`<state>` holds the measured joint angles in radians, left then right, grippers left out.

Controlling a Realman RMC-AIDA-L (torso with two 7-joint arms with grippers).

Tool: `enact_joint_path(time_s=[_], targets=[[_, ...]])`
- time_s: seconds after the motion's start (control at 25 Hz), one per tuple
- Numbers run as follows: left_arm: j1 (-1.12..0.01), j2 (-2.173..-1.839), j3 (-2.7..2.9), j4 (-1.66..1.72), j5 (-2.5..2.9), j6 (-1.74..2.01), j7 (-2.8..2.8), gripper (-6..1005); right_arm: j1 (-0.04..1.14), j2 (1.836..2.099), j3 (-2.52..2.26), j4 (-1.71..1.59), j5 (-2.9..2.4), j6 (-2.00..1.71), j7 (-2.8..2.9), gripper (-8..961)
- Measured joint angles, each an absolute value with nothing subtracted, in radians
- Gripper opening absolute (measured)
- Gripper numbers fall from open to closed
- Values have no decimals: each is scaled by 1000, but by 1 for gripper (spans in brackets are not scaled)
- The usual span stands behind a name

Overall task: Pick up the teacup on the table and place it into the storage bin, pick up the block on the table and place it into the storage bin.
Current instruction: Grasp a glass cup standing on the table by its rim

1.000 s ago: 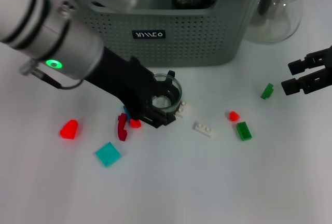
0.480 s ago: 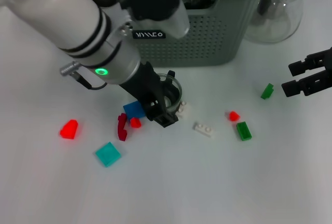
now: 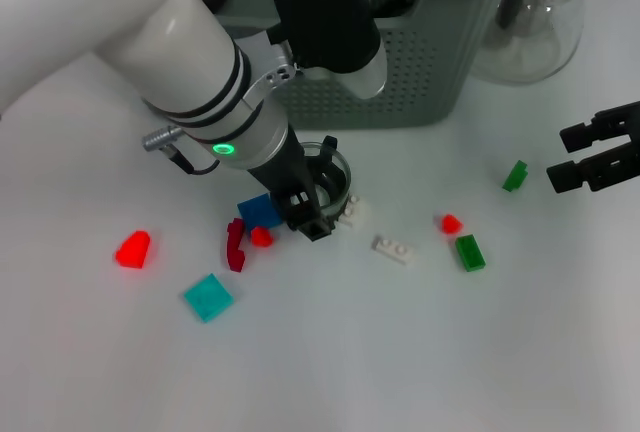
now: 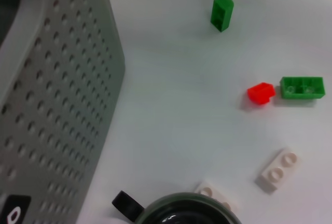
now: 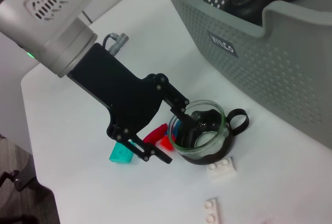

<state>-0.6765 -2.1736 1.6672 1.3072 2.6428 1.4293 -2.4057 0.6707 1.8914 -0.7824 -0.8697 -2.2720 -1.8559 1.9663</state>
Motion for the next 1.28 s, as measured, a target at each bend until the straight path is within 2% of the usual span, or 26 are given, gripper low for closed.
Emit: enact_joint_path(time_s=[1.04, 1.28], targets=[[-723, -2174, 1787, 1190, 2671, 1313, -2508, 585, 660, 1894, -778, -870, -2272, -1844, 1956, 915], [-724, -2175, 1799, 1193, 2673, 1320, -2508, 389, 661, 1894, -781, -870, -2272, -1842, 1956, 916]])
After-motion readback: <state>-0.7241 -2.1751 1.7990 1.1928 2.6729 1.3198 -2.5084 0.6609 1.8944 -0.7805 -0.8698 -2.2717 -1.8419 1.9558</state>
